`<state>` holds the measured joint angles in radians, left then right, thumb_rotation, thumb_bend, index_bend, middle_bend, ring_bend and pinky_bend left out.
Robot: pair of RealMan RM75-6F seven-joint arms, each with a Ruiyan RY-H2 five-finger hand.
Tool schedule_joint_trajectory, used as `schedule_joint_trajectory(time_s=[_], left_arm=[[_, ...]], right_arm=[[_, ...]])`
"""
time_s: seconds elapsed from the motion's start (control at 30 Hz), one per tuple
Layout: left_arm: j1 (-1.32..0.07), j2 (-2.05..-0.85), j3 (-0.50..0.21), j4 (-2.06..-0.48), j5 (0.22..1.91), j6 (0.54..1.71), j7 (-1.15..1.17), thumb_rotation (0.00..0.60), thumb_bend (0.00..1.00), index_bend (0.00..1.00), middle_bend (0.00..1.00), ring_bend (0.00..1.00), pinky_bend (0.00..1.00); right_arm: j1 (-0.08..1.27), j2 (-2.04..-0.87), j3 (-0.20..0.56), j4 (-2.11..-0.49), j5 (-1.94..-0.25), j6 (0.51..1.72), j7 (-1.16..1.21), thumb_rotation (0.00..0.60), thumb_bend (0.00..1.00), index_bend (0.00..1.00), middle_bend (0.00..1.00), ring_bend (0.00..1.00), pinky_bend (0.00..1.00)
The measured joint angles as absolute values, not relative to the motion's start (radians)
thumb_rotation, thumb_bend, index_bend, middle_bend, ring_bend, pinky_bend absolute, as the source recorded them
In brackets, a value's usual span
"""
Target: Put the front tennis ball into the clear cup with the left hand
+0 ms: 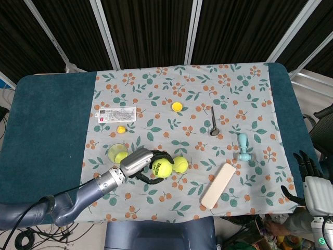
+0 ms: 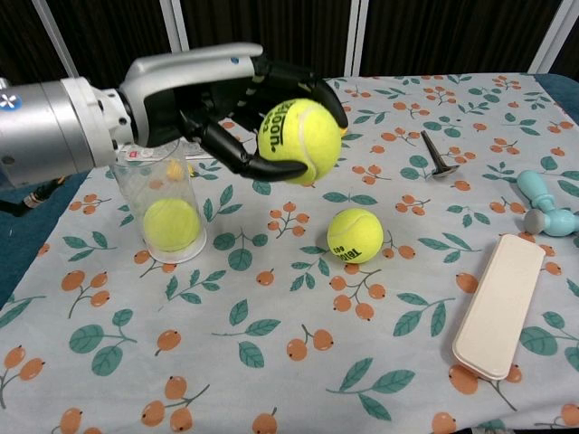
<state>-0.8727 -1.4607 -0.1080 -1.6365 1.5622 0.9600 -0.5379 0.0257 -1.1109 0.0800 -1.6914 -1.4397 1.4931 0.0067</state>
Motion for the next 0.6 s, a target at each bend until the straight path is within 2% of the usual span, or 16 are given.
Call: schedule_joint_trajectory(time_s=[0.3, 0.6], left_arm=[[-0.862, -1.359, -0.147, -1.679, 1.567, 1.009, -0.435, 0.600, 0.43, 0.36, 0.48, 0.40, 0.60], [-0.815, -1.120, -0.158, -1.790, 1.512, 1.008, -0.316, 0.600, 0.43, 0.36, 0.48, 0.40, 0.60]], right_arm=[[0.026, -1.111, 0.080, -1.693, -1.437, 1.491, 0.005, 0.600, 0.17, 0.00, 0.00, 0.07, 0.24], [0.026, -1.112, 0.080, -1.696, -1.435, 1.491, 0.000, 0.600, 0.17, 0.00, 0.00, 0.07, 0.24]])
